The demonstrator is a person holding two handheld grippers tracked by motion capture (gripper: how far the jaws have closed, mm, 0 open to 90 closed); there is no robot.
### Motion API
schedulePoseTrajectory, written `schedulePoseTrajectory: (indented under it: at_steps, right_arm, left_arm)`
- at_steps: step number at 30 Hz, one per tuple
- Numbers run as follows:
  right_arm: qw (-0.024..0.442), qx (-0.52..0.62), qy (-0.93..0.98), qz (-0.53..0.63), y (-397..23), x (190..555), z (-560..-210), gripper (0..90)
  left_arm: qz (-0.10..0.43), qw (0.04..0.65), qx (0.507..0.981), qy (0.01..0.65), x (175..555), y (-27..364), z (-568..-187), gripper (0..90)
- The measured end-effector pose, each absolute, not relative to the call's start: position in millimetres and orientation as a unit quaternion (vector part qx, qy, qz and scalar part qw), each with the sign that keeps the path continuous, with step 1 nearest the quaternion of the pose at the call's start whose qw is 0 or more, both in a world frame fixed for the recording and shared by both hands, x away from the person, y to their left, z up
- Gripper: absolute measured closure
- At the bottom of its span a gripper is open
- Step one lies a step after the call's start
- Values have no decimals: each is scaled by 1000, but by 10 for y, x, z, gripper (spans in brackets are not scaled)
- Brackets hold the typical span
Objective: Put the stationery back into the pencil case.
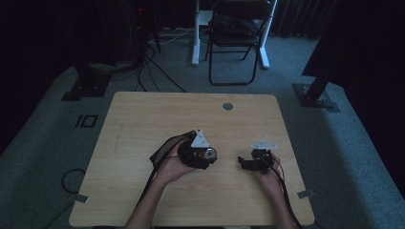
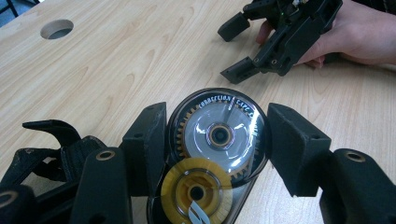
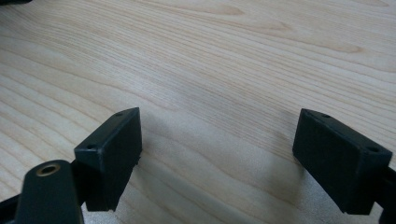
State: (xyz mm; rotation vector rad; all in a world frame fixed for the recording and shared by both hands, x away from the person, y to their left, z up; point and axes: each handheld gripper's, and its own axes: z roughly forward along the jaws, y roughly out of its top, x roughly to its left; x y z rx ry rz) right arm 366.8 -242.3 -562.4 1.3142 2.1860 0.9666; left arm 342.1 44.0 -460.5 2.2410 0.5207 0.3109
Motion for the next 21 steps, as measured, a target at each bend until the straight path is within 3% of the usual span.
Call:
schedulePoseTrajectory:
  at_steps: [21]
  right_arm:
    - [206,471,784,347,-2424,3668,-5625,156]
  left_arm:
    - [131,403,879,217,3438,546,-4539,410]
